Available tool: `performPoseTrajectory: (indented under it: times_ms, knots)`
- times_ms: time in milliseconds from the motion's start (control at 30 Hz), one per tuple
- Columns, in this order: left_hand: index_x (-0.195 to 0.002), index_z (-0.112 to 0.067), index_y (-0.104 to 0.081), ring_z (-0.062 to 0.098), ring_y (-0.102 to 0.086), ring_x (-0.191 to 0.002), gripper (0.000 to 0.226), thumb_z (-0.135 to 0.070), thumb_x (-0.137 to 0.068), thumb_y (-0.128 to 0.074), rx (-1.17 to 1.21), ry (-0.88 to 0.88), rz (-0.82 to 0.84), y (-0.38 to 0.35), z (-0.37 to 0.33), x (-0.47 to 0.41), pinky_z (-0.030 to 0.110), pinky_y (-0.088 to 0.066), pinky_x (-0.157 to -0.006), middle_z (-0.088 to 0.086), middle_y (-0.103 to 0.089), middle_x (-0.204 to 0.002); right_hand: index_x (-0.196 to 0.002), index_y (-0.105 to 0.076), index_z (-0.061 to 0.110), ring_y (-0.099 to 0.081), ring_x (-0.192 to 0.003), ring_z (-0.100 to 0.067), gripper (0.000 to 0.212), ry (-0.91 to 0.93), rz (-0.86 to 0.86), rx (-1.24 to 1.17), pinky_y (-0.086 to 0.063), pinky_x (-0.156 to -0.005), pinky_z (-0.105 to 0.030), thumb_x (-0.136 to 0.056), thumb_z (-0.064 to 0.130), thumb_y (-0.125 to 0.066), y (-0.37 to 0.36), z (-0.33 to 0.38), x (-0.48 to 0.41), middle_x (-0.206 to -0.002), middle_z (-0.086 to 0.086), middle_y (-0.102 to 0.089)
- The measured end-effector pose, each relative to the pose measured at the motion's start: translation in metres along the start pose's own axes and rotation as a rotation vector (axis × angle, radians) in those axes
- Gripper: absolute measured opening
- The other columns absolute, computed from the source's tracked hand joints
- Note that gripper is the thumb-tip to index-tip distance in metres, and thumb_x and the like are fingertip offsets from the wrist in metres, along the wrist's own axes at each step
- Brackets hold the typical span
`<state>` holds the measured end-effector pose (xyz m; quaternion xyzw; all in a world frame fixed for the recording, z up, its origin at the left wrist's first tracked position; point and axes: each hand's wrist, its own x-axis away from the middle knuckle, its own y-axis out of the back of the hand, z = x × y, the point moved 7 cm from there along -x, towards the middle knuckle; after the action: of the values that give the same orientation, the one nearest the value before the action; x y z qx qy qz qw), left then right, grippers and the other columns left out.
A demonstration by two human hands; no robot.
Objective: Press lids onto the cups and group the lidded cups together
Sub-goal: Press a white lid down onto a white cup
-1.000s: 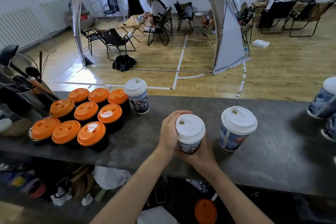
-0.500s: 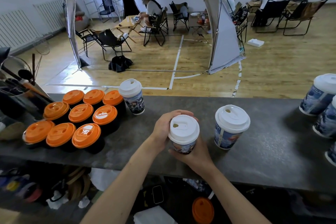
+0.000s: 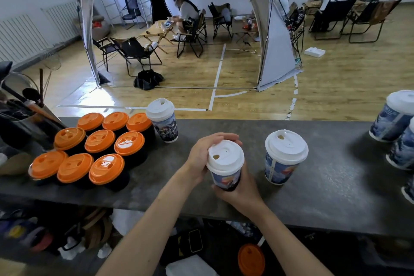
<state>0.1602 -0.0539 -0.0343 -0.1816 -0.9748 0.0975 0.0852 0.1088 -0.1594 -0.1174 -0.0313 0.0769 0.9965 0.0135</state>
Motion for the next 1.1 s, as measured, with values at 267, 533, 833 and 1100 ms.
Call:
performPoseTrajectory:
  times_ms: [267,533,833,1100]
  knots:
    - [-0.103,-0.006,-0.076,0.02,-0.073,-0.09,0.038,-0.003,-0.099,-0.038,0.199,-0.083,-0.378,-0.002,0.013,0.021,0.031,-0.058,-0.084,0.011,-0.079,-0.1,-0.138,-0.047,0.024,-0.057,-0.125,-0.002,0.092,0.036,-0.069,-0.024,-0.05,-0.101,-0.022,-0.061,0.029,-0.097,0.002,0.002,-0.001,-0.135,0.012,-0.061]
    - [-0.12,-0.006,-0.069,0.024,-0.072,-0.105,0.037,-0.01,-0.105,-0.036,-0.002,0.021,-0.103,-0.004,-0.003,0.008,0.033,-0.056,-0.091,0.011,-0.077,-0.117,-0.141,-0.048,0.026,-0.057,-0.125,0.0,0.088,0.015,-0.01,-0.004,-0.048,-0.105,-0.022,-0.066,0.023,-0.094,0.003,0.0,-0.002,-0.133,0.019,-0.062]
    - [-0.11,-0.004,-0.07,0.021,-0.074,-0.087,0.036,-0.008,-0.107,-0.034,0.065,-0.042,-0.245,0.003,0.01,0.012,0.026,-0.058,-0.075,0.013,-0.079,-0.095,-0.138,-0.047,0.031,-0.058,-0.123,-0.001,0.091,0.01,0.001,-0.009,-0.05,-0.103,-0.024,-0.062,0.028,-0.098,-0.002,-0.001,-0.002,-0.132,0.018,-0.061]
    - [-0.103,-0.005,-0.07,0.021,-0.073,-0.089,0.031,-0.006,-0.105,-0.039,0.078,-0.074,-0.359,-0.006,0.014,0.013,0.03,-0.06,-0.079,0.012,-0.079,-0.098,-0.128,-0.043,0.029,-0.059,-0.121,-0.002,0.088,0.05,-0.15,-0.023,-0.051,-0.097,-0.023,-0.06,0.022,-0.098,0.008,-0.001,0.001,-0.13,0.012,-0.06]
